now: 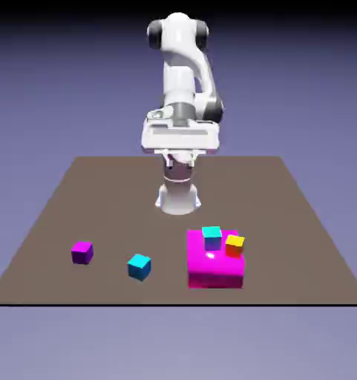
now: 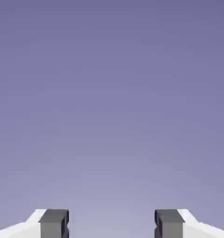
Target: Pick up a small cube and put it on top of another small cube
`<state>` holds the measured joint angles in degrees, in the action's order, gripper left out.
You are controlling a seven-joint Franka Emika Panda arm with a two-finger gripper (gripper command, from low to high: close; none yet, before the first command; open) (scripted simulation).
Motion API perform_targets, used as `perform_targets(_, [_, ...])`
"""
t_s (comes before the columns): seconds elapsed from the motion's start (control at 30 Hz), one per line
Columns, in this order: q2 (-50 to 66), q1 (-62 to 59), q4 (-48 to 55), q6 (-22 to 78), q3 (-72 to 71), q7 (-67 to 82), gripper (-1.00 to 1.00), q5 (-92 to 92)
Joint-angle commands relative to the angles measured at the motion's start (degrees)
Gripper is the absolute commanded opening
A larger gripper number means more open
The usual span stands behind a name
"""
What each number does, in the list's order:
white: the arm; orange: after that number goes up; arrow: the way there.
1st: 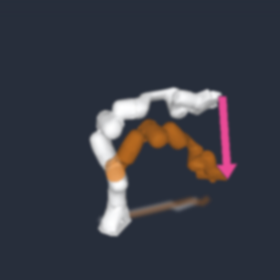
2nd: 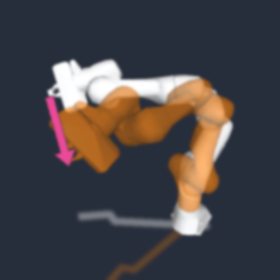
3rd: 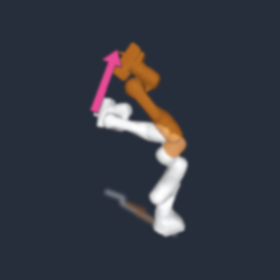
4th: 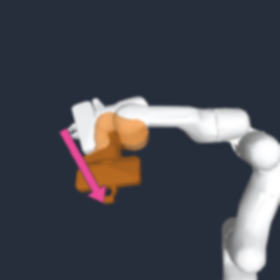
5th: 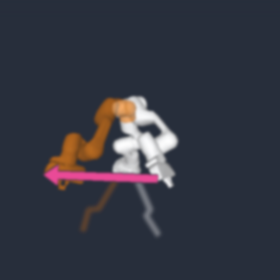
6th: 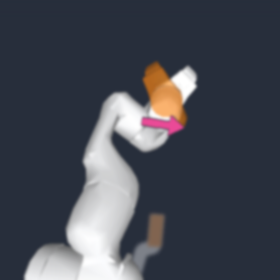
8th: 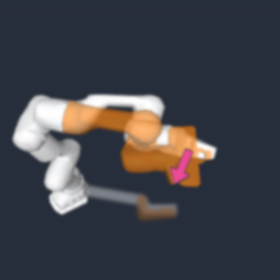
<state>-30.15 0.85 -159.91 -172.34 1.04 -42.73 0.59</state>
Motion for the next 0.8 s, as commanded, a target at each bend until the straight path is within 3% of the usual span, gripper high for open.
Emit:
perform_targets(0.0, [2.1, 0.1, 0.9, 1.4, 0.9, -0.2, 0.0, 0.5])
perform_targets(0.67, [43.6, 2.9, 19.0, 29.0, 18.1, -4.7, 0.0, 10.4])
perform_targets(0.77, [45.4, 0.9, 19.2, 27.6, 16.2, -4.8, 0.0, 10.3])
